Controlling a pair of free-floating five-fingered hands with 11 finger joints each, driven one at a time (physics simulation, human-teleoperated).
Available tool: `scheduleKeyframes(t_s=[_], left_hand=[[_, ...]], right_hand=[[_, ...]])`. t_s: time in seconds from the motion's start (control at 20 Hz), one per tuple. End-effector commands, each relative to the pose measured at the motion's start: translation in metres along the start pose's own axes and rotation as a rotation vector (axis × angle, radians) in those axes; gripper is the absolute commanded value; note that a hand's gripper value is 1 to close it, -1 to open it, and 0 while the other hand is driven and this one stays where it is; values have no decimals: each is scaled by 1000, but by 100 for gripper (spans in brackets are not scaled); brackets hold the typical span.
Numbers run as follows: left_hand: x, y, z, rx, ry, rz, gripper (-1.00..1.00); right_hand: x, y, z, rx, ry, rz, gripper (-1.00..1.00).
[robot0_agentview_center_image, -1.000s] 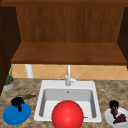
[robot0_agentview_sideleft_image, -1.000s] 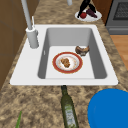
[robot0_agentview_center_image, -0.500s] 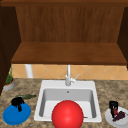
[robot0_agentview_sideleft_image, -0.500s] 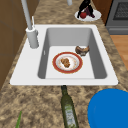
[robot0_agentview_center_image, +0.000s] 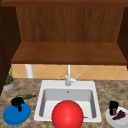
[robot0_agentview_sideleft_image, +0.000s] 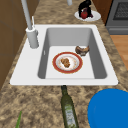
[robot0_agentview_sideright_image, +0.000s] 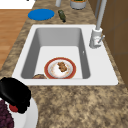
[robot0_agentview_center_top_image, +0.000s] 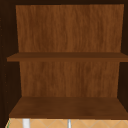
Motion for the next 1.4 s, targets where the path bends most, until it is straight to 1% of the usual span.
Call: scheduleKeyframes(t_s=[0.0, 0.1, 0.2, 0.4, 0.55, 0.85, 1.35], left_hand=[[0, 0, 0, 0, 0, 0, 0], [0, 0, 0, 0, 0, 0, 0], [0, 0, 0, 0, 0, 0, 0], [0, 0, 0, 0, 0, 0, 0], [0, 0, 0, 0, 0, 0, 0], [0, 0, 0, 0, 0, 0, 0], [0, 0, 0, 0, 0, 0, 0]], right_hand=[[-4, 6, 11, -53, 39, -62, 100], [-5, -7, 21, -50, 6, -81, 100], [1, -24, 28, -59, 2, -67, 100], [7, -46, 51, -18, -2, -51, 100], [20, -59, 66, -13, 1, -38, 100], [61, -66, 88, -31, 22, -2, 100], [134, -55, 111, -39, 28, 5, 100]])
